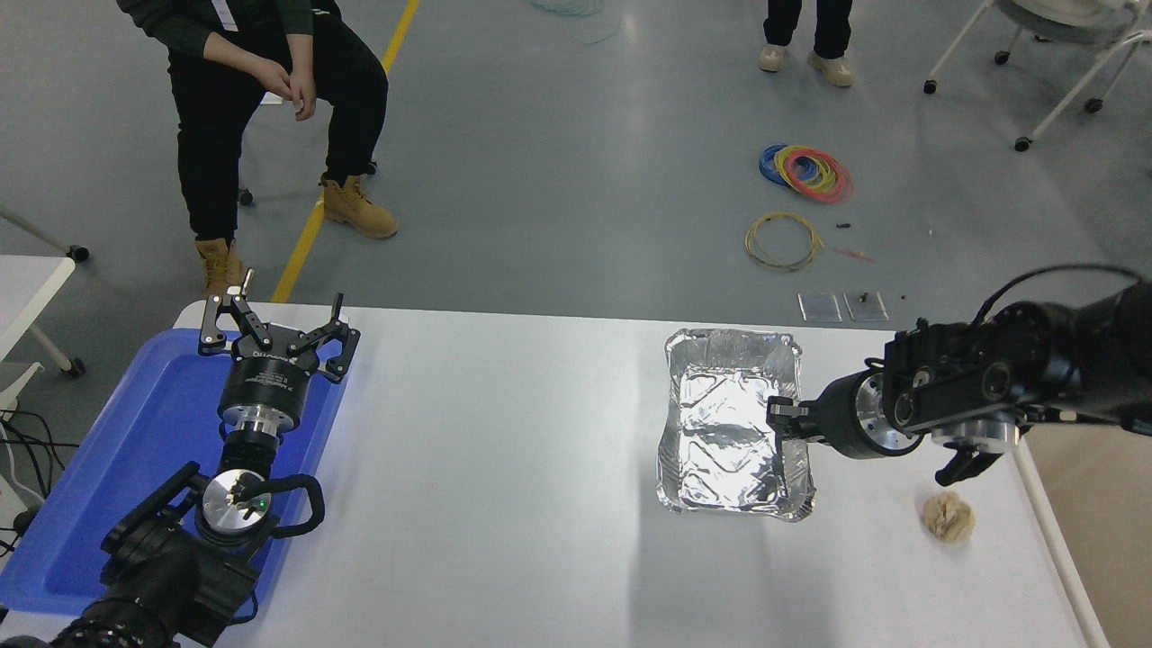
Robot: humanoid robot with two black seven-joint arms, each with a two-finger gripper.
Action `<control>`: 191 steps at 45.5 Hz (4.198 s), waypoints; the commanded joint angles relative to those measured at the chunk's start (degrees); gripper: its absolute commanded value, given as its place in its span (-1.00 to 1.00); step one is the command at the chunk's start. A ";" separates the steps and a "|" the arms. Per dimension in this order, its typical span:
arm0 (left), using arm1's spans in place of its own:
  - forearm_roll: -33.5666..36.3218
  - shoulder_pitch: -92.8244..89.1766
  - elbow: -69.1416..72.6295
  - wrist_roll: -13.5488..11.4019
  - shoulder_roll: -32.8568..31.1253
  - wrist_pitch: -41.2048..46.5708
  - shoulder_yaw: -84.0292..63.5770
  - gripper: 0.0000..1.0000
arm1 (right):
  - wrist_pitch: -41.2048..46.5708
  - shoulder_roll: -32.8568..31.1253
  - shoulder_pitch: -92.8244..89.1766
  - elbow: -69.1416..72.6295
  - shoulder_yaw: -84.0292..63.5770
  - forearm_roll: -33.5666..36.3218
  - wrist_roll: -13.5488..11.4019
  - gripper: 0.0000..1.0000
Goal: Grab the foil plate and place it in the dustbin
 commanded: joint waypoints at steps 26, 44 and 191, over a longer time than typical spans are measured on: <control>0.00 0.00 0.00 -0.09 0.03 -0.02 0.00 1.00 | 21.38 -4.64 25.23 1.03 -6.77 -4.85 -0.17 -1.00; 0.00 0.00 0.00 0.00 0.03 0.06 0.00 1.00 | 21.20 -8.68 21.54 -7.40 -12.74 -7.05 0.01 -1.00; 0.00 0.00 0.00 -0.09 0.03 0.06 0.00 1.00 | -9.56 -14.57 -67.50 -78.77 12.57 -12.76 -0.61 1.00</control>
